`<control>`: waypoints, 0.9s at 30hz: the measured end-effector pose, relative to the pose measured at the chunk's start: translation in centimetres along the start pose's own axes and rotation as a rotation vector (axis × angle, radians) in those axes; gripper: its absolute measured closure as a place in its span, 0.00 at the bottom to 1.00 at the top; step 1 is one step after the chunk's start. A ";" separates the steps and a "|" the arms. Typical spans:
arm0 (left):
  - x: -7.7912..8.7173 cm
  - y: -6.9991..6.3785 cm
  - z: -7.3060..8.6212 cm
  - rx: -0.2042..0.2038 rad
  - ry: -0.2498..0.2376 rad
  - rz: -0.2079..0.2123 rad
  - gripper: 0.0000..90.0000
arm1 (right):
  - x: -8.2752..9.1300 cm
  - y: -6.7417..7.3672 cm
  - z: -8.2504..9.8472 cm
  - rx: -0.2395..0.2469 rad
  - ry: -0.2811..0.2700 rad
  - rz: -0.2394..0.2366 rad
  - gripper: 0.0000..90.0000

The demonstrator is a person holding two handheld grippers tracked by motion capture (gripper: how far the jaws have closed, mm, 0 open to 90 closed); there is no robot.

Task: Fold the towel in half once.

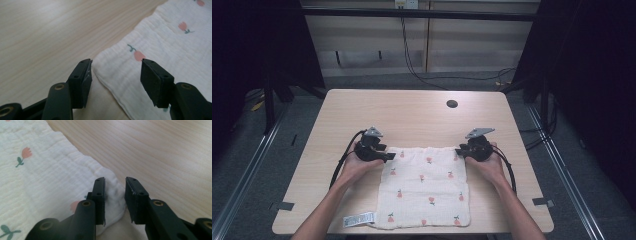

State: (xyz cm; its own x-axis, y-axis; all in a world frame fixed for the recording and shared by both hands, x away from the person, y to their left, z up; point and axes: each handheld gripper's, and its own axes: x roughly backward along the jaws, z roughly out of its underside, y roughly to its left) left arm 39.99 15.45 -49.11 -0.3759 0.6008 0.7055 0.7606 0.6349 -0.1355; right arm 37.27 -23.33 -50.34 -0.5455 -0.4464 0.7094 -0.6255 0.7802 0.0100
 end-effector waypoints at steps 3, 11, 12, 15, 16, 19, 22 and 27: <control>-0.2 0.8 0.2 0.035 0.002 0.015 0.47 | 0.0 -0.1 0.0 -0.008 -0.005 -0.007 0.84; -0.8 1.4 0.5 0.028 -0.005 0.024 0.50 | 0.1 -0.3 0.0 -0.040 0.004 -0.009 0.95; -0.9 1.2 0.4 0.016 0.001 0.018 0.50 | 0.1 -0.3 0.0 -0.045 0.006 -0.017 0.95; -1.3 0.7 0.0 -0.010 0.008 0.025 0.50 | 0.1 -0.4 0.0 -0.052 0.008 -0.028 0.95; -1.4 0.6 0.0 -0.024 0.009 0.022 0.51 | 0.1 -0.4 0.0 -0.054 0.007 -0.033 0.95; -1.4 0.4 -0.1 -0.048 0.010 0.008 0.64 | 0.1 -0.5 0.0 -0.065 0.005 -0.047 0.96; -1.2 0.7 0.1 -0.046 0.012 0.019 0.82 | 0.1 -0.3 0.0 -0.056 0.007 -0.048 0.96; -1.2 0.5 0.4 -0.032 0.003 0.048 0.95 | 0.1 0.0 0.0 -0.066 0.003 -0.057 0.97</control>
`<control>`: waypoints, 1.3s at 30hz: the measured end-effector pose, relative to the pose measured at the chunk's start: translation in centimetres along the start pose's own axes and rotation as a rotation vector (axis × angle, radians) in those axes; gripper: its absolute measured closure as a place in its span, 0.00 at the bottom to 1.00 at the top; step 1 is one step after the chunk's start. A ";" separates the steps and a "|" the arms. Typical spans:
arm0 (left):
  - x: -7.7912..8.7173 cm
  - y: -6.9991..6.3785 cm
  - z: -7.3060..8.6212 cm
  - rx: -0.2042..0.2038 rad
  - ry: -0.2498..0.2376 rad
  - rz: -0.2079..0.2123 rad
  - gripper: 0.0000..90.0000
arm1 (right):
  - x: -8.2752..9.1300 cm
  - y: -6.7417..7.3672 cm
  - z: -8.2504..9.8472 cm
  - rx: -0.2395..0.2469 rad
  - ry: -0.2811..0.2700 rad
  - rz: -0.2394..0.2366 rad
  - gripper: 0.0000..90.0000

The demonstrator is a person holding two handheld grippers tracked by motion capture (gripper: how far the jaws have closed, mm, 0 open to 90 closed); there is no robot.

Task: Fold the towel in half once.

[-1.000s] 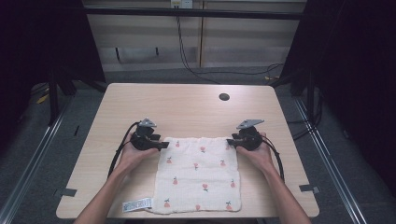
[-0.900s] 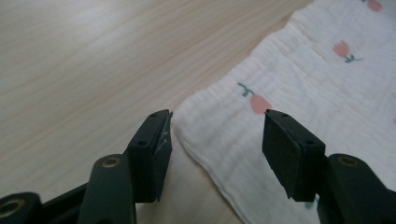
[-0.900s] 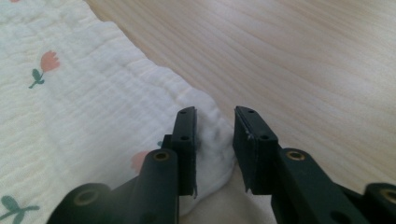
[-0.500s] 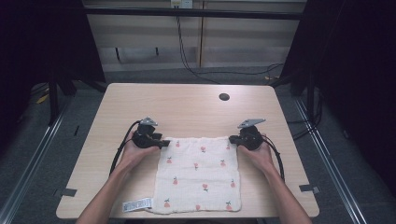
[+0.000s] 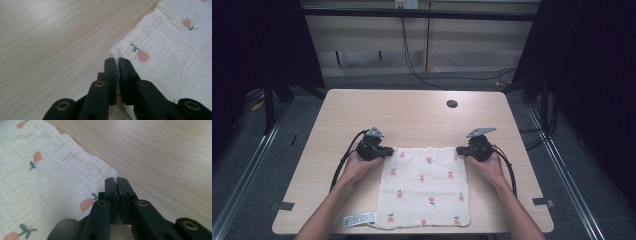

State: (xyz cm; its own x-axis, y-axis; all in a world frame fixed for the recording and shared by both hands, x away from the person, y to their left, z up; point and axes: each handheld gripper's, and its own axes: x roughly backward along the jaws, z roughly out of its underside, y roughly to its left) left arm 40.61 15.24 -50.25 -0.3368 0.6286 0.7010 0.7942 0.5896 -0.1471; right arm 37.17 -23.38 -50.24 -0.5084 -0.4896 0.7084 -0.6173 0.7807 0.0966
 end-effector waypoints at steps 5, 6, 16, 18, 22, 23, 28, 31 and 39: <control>0.0 -0.5 -0.1 -0.008 0.019 0.034 0.97 | 0.0 0.2 0.0 -0.019 -0.005 -0.018 0.98; 0.1 -0.5 -0.1 -0.007 0.010 0.052 0.97 | 0.1 0.2 0.0 -0.019 -0.005 -0.019 0.99; 1.7 0.1 0.0 0.031 -0.055 0.069 0.97 | 1.2 -0.5 -0.1 -0.069 -0.072 -0.038 0.99; 2.0 0.2 0.0 0.041 -0.071 0.075 0.97 | 1.5 -0.6 -0.2 -0.077 -0.087 -0.048 0.99; 2.5 0.3 -0.2 0.040 -0.114 0.073 0.97 | 2.1 -0.6 -0.5 -0.071 -0.109 -0.075 0.99; 2.7 0.3 -0.3 0.039 -0.119 0.076 0.97 | 2.3 -0.5 -0.6 -0.058 -0.109 -0.063 0.99; 3.1 0.1 -0.7 0.035 -0.142 0.070 0.97 | 3.9 -0.4 -1.3 -0.059 -0.177 -0.081 0.99; 3.6 -0.2 -0.9 0.025 -0.153 0.054 0.97 | 4.4 -0.5 -1.7 -0.061 -0.194 -0.081 1.00; 5.7 -1.0 -1.9 -0.010 -0.214 0.052 0.97 | 6.4 0.3 -3.0 -0.046 -0.279 -0.099 1.00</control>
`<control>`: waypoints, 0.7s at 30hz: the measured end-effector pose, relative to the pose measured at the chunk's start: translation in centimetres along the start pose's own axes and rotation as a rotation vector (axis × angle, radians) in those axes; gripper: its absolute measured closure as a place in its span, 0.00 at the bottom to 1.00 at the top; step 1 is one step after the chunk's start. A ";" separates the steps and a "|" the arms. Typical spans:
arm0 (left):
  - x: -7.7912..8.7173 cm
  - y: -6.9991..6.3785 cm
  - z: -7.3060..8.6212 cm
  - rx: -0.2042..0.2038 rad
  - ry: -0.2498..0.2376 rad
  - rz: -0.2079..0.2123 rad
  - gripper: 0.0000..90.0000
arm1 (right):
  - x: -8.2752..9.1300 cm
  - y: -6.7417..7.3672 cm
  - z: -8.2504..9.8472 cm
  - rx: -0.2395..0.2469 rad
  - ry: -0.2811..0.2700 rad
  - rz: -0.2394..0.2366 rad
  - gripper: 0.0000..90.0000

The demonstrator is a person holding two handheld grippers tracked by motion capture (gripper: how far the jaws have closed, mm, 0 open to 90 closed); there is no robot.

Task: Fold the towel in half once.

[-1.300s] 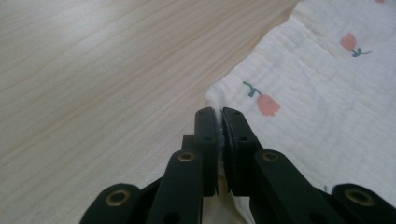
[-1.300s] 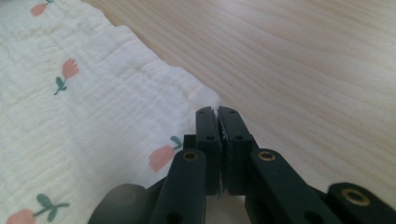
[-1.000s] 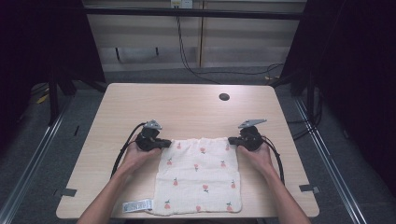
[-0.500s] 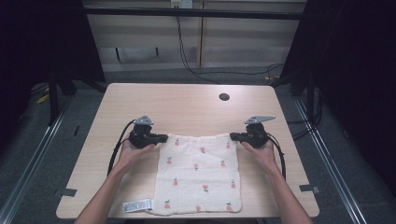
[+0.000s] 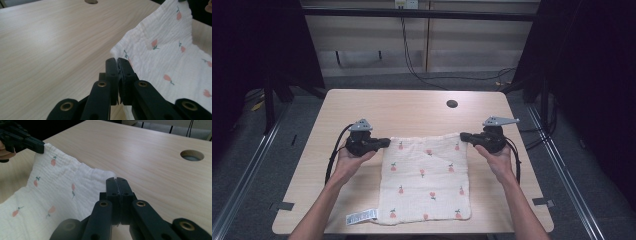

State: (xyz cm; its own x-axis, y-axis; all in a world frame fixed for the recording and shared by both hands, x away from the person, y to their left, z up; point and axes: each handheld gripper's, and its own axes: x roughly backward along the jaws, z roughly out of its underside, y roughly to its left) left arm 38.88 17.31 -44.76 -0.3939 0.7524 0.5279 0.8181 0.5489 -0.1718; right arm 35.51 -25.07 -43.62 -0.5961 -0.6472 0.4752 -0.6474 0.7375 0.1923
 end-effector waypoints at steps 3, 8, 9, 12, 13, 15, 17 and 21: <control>0.6 -0.2 -0.4 -0.008 -0.022 -0.003 0.97 | 0.3 0.1 -0.4 0.008 -0.021 -0.003 1.00; 0.9 0.3 -0.1 0.000 -0.021 -0.016 0.97 | 0.7 0.3 -0.3 0.005 -0.032 -0.003 1.00; 0.7 0.4 0.1 0.007 -0.010 -0.010 0.97 | 0.6 0.1 -0.1 0.002 -0.026 -0.005 1.00; 0.4 0.2 0.5 0.009 0.013 0.007 0.97 | 0.1 0.1 0.5 -0.004 0.008 -0.007 1.00; 0.5 0.1 0.4 0.004 0.011 0.011 0.97 | 0.1 0.2 0.5 -0.008 0.016 -0.013 1.00; 1.1 -0.2 0.0 0.003 -0.005 0.022 0.97 | 0.4 0.5 0.2 -0.006 0.031 -0.007 1.00; 1.7 -0.8 -0.4 -0.013 -0.016 0.021 0.97 | 0.8 0.7 -0.1 0.005 0.025 -0.017 1.00; 2.5 -2.2 -0.5 -0.064 -0.010 -0.016 0.97 | 1.7 1.6 -0.4 0.022 0.027 -0.027 1.00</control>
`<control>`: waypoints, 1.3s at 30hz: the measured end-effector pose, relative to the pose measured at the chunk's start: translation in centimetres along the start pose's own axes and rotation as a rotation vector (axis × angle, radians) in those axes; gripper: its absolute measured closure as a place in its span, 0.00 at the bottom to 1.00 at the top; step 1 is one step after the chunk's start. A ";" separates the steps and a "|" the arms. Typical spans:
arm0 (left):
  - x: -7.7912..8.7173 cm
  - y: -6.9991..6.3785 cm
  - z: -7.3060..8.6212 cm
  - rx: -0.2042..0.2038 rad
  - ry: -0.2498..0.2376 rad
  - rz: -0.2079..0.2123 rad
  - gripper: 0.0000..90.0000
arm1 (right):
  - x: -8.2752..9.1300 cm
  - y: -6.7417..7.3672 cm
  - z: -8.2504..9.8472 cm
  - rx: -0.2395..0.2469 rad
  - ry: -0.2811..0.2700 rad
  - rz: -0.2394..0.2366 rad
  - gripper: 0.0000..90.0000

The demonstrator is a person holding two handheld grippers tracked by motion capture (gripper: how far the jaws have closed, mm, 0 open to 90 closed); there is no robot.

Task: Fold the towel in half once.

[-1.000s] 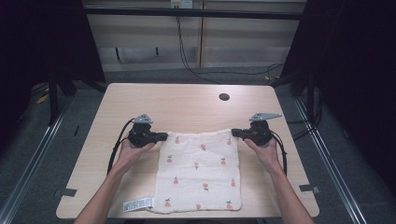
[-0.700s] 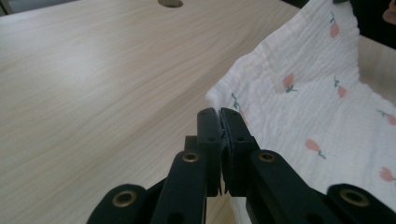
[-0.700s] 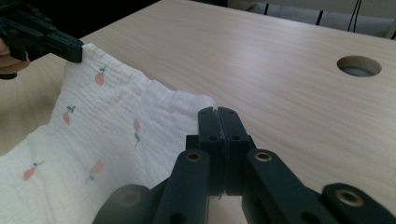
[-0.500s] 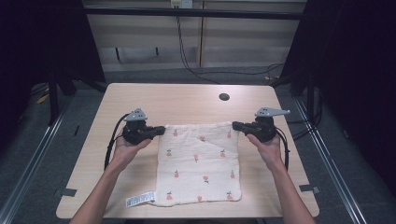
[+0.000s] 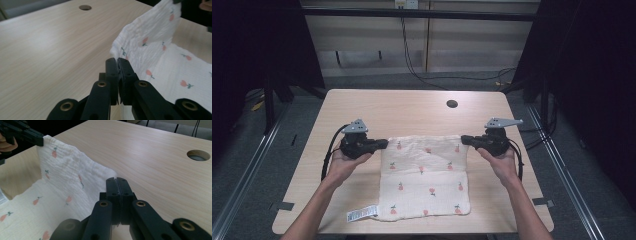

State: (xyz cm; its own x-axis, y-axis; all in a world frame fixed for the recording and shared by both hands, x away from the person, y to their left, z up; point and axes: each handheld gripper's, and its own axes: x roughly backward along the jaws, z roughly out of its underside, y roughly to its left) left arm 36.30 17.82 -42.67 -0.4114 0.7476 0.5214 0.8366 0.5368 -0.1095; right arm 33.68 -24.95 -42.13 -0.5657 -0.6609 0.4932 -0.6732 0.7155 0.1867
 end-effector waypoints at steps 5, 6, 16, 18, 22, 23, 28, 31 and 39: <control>0.3 -1.4 0.7 -0.020 0.009 0.034 0.97 | 1.1 0.9 0.6 0.008 -0.005 -0.023 0.99; 0.3 -1.5 0.9 -0.020 0.017 0.039 0.97 | 1.1 1.0 0.8 0.010 0.002 -0.026 0.99; 1.9 -2.7 0.7 -0.042 -0.003 0.057 0.97 | 2.7 2.9 1.2 0.056 -0.005 -0.060 0.99; 2.0 -2.9 1.0 -0.049 0.000 0.065 0.97 | 2.8 3.2 1.4 0.059 0.001 -0.057 0.99; 2.3 -3.4 2.2 -0.053 0.022 0.070 0.97 | 2.9 3.5 2.2 0.053 0.010 -0.065 0.99; 2.4 -3.5 2.4 -0.051 0.028 0.077 0.98 | 2.8 3.7 2.4 0.052 0.016 -0.070 0.99; 3.1 -3.8 3.0 -0.043 0.025 0.091 0.98 | 3.4 3.9 3.2 0.053 0.039 -0.066 0.99; 3.1 -4.6 3.3 -0.052 0.025 0.091 0.98 | 3.7 4.1 3.7 0.052 0.052 -0.061 0.99; 3.6 -5.2 4.3 -0.046 0.057 0.113 0.98 | 4.4 4.6 4.7 0.050 0.053 -0.070 0.99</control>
State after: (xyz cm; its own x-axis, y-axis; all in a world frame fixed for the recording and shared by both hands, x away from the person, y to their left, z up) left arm 28.85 19.43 -43.88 -0.2931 0.7784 0.5551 0.8929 0.4304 -0.1320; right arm 25.84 -25.57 -43.10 -0.4915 -0.6952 0.5245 -0.7341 0.6548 0.1799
